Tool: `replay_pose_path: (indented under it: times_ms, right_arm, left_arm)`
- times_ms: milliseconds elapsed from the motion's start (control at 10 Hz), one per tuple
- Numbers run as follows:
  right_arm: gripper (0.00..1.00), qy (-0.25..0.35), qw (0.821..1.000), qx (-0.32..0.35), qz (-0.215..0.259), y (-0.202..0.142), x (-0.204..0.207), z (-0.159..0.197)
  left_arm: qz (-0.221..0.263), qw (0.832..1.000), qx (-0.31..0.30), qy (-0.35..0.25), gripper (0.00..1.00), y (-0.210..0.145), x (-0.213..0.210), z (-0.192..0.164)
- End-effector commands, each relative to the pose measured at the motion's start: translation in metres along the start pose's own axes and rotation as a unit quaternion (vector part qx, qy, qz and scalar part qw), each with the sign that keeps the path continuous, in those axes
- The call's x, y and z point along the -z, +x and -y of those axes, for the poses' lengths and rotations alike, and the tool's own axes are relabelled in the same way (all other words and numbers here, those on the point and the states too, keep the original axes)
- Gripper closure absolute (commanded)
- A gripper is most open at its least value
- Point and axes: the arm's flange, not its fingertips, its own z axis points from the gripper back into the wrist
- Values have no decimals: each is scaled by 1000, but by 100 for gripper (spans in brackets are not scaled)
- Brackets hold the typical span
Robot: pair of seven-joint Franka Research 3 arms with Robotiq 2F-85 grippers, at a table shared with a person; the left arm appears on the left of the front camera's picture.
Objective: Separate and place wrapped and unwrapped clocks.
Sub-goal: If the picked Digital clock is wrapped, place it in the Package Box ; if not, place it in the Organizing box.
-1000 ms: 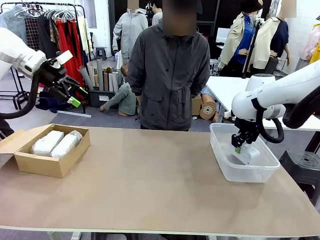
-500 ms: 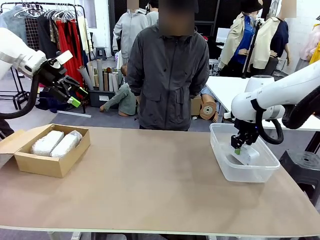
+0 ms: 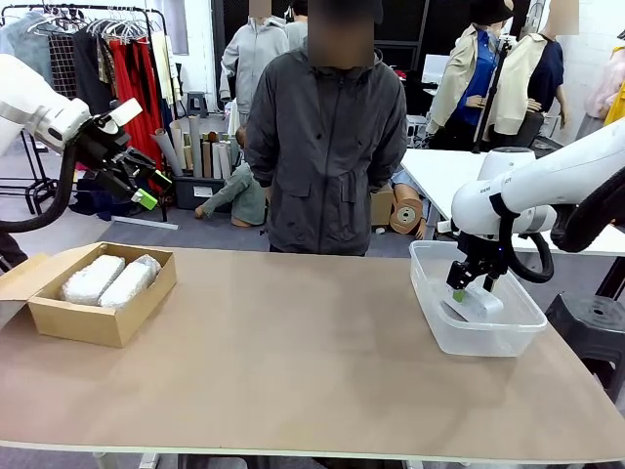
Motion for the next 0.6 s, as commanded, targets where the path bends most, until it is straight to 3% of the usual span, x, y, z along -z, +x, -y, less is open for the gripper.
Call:
replay_pose_path:
  times_ms: [0,500]
  right_arm:
    - [0,-7,1000,-1,-12,2,-14,-5]
    - [0,22,998,-41,-41,-1,-72,-10]
  left_arm:
    - [-1,1000,1,-3,0,1,-1,2]
    - [-1,1000,1,-3,0,1,-1,2]
